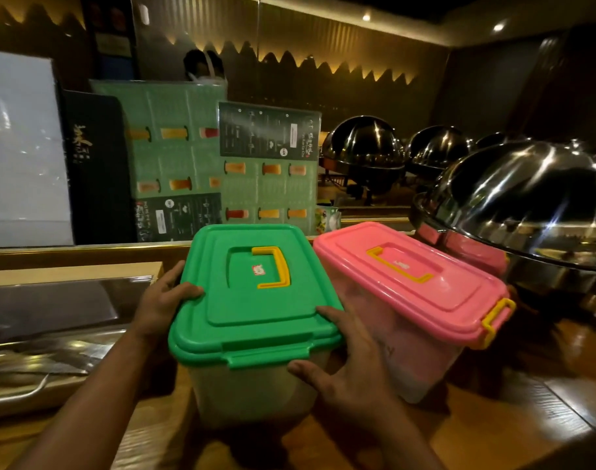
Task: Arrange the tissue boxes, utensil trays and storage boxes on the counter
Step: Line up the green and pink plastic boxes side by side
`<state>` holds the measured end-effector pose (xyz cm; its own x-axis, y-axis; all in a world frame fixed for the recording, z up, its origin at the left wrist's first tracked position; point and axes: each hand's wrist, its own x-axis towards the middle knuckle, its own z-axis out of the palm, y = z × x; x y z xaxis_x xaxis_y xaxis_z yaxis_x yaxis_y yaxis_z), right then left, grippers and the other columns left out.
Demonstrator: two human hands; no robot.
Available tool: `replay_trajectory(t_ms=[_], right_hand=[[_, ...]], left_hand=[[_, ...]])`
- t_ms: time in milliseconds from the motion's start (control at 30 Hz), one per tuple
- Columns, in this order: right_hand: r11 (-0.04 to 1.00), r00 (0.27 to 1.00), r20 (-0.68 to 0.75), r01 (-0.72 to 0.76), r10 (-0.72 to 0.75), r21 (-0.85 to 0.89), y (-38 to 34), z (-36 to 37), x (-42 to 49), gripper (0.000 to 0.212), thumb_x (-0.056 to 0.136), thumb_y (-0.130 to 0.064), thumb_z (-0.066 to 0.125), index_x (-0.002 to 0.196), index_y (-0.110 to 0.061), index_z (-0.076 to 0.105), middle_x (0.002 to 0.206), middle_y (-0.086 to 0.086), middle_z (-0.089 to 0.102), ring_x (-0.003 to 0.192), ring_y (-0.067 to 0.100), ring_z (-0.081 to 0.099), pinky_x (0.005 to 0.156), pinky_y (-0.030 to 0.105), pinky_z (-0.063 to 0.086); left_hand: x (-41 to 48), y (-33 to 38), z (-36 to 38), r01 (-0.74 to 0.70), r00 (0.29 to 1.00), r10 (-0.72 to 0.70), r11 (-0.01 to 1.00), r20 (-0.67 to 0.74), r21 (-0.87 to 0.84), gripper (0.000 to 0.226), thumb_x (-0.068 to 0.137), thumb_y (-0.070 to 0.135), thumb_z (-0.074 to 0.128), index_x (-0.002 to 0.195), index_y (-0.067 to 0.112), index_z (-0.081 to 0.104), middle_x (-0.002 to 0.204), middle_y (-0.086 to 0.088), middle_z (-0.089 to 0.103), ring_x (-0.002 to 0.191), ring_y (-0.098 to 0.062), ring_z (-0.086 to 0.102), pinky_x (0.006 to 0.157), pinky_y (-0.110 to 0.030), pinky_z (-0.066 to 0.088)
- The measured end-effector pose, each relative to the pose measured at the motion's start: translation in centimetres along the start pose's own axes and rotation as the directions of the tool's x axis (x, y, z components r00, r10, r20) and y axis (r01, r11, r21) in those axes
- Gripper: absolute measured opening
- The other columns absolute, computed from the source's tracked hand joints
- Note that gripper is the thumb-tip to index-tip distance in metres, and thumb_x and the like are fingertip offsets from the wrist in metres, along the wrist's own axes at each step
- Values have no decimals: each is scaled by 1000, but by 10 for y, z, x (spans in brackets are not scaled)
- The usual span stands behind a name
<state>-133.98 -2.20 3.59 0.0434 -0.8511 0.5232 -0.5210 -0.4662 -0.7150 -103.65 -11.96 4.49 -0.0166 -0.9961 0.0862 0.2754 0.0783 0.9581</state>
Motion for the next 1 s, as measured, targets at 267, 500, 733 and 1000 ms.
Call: replay_trajectory(t_ms=[267,500,733,1000], right_hand=[[999,999,-33,-15,14,-30,3,10,-10,87,60,-78,79,133,-38,54,157,-3,34,143,7,34,112,38,41],[994,971,233,79,-59,-76,17,-27,-3,97,71,-86,59,152,-47,22,166,-14,8,151,3,8,120,38,28],[925,922,187,362,-338,-118,39,-190,28,50,85,-48,67,130,-26,62,142,-7,51,131,0,45,106,12,34],[927,957,291,86,25,-364,146,-299,71,78,71,-80,62,135,-35,55,145,0,44,131,14,43,106,34,39]], left_hand=[[-7,2,-1,20,1000,-19,1000,-21,12,58,68,5,67,125,14,65,115,-22,70,78,-29,73,63,-33,62],[-38,23,14,166,941,-99,969,-324,185,69,75,9,73,141,20,54,131,-14,64,106,-35,67,83,-48,58],[-101,47,137,-30,758,467,723,-455,690,53,83,27,79,130,38,57,136,-5,59,103,-17,62,81,-43,54],[-112,-46,362,-340,825,564,524,-20,781,68,72,44,78,132,22,58,127,5,59,117,-10,58,100,-29,47]])
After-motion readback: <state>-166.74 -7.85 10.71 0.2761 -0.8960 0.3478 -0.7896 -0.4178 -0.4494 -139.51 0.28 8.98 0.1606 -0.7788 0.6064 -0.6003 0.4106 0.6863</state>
